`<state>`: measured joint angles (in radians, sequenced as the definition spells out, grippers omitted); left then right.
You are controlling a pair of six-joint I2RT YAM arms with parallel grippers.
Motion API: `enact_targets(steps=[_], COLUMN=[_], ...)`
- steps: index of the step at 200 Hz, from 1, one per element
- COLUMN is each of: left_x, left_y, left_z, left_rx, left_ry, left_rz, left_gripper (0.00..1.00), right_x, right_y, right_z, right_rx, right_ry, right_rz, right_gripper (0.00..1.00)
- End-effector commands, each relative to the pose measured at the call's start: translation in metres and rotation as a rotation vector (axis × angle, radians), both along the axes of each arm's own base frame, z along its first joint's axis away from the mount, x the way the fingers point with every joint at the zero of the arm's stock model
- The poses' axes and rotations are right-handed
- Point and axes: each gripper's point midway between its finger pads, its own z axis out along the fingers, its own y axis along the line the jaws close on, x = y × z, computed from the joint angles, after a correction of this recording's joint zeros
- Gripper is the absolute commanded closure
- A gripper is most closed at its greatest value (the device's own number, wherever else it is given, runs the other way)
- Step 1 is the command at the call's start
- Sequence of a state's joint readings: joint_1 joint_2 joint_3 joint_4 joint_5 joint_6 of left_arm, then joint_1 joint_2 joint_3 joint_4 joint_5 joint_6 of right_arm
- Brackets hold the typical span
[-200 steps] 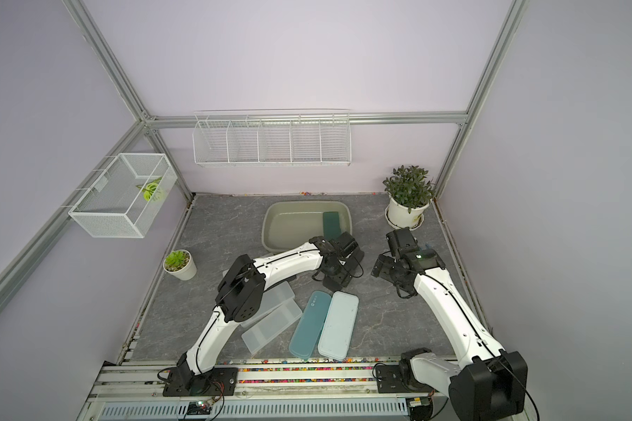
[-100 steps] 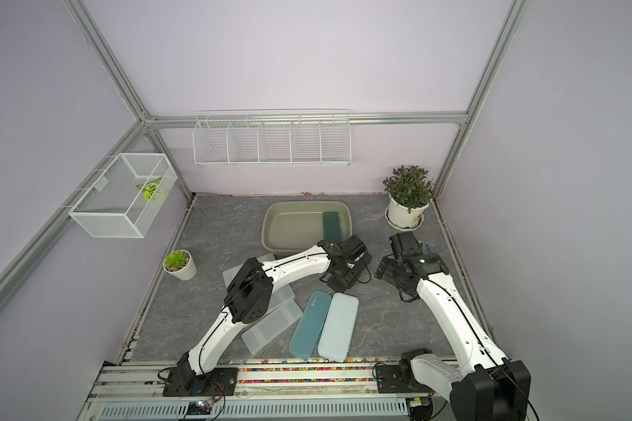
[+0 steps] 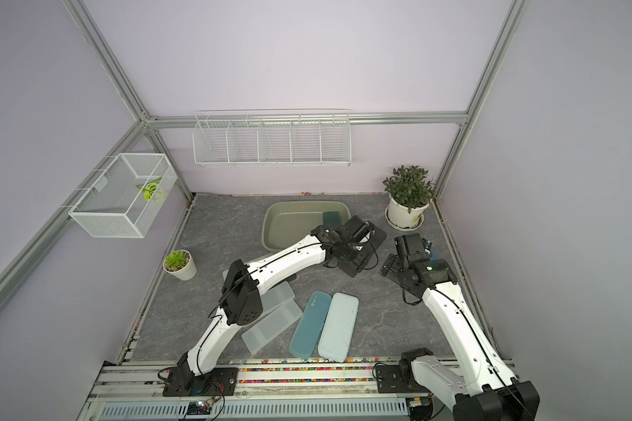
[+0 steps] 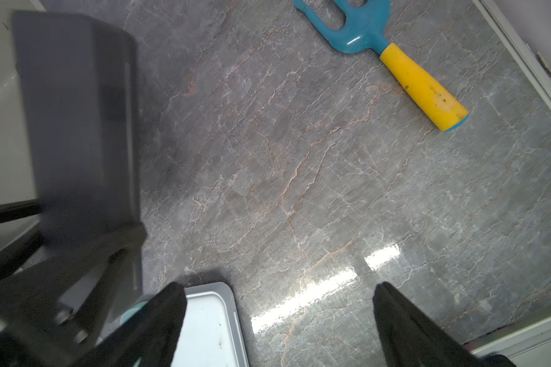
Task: Put the pencil case into the storage box
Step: Place the pencil case at the storage box.
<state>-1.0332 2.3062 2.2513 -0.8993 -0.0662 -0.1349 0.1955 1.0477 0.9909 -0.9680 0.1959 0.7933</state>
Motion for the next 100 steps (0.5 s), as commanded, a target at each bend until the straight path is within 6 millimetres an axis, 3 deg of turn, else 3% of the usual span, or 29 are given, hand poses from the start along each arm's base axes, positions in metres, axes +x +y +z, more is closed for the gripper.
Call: enact_targets(steps=[1,20,43,73,100], left_x=[0.043,0.078,0.116,0.155,0.176], left_y=[0.031,0.06,0.095,0.134,0.149], left_z=[0.072,0.075,0.065,0.041,0.011], left_rx=[-0.11,-0.116,-0.09,-0.066,-0.049], left_ry=[-0.109,-0.133,-0.141,-0.114,-0.082], left_rz=[0.139,0.234,0.339,0.472,0.552], left_gripper=[0.56,0.57,0.58,0.6,0.61], right_x=[0.009,0.015,0.022,0.027,0.031], right_y=[-0.001,0.008,0.021,0.028,0.032], right_z=[0.007,0.004,0.0,-0.004,-0.005], right_rx=[0.008,0.047,0.105,0.135,0.145], right_ry=[-0.027,-0.024,-0.024,0.003,0.004], right_rz=[-0.025,-0.003,0.025,0.044,0.056], right_gripper=[0.04,0.04,0.05,0.05,0.04])
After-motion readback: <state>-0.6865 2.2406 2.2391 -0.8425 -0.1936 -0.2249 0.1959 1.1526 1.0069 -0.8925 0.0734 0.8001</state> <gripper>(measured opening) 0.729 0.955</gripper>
